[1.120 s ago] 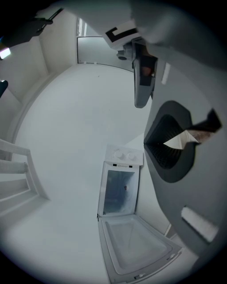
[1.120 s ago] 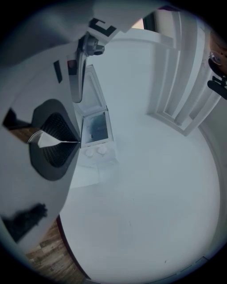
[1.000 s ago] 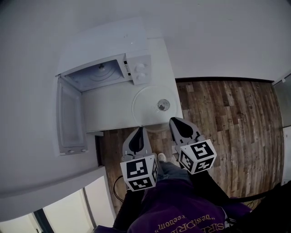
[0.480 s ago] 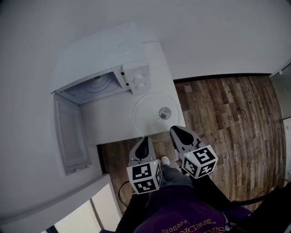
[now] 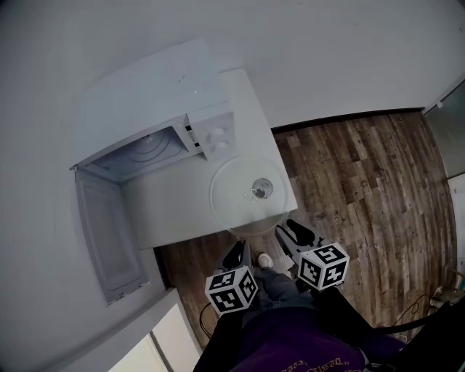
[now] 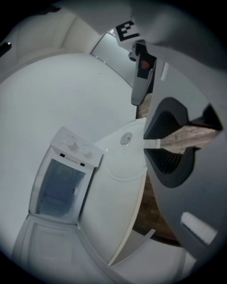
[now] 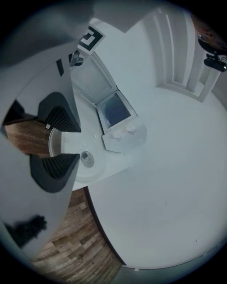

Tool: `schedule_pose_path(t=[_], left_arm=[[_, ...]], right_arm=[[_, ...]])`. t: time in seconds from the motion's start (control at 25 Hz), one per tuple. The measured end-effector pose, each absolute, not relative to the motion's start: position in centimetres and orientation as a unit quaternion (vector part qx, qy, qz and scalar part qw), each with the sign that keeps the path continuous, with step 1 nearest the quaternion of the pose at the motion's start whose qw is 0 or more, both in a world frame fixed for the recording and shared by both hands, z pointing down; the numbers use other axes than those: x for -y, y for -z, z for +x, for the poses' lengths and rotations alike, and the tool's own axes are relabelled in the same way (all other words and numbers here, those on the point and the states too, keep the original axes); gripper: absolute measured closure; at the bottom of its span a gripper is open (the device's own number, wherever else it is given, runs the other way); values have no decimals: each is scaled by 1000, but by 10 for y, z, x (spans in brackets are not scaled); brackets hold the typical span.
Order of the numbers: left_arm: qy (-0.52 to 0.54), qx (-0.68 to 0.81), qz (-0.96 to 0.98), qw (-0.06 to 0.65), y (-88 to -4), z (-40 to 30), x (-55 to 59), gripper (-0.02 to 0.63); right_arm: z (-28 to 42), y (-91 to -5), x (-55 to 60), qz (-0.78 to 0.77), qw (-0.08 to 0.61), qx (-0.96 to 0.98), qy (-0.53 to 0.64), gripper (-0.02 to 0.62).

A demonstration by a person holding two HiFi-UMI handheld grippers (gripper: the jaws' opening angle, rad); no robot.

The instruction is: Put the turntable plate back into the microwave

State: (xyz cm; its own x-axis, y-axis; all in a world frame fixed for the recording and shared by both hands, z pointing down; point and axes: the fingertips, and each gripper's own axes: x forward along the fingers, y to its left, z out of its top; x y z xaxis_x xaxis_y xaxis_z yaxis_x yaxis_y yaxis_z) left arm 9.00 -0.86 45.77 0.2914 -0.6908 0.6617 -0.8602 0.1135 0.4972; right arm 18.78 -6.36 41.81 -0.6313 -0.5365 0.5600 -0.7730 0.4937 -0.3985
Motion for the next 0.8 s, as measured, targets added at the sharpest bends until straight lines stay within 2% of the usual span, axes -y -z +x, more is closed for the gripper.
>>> schedule_pose_path(t=[0.16, 0.28, 0.48, 0.8], left_arm=[[-78, 545, 666, 503, -480, 99, 3, 444], [-41, 527, 665, 528, -486, 104, 6, 397], [-9, 545, 628, 555, -501, 97, 12, 397], [105, 529, 573, 617, -517, 100, 21, 397]], right_arm=[[197, -445, 57, 390, 201, 823, -360, 436], [199, -459, 52, 383, 190, 807, -408, 428], [199, -481, 49, 375, 167, 778, -475, 416], [199, -505, 51, 370, 96, 724, -574, 407]])
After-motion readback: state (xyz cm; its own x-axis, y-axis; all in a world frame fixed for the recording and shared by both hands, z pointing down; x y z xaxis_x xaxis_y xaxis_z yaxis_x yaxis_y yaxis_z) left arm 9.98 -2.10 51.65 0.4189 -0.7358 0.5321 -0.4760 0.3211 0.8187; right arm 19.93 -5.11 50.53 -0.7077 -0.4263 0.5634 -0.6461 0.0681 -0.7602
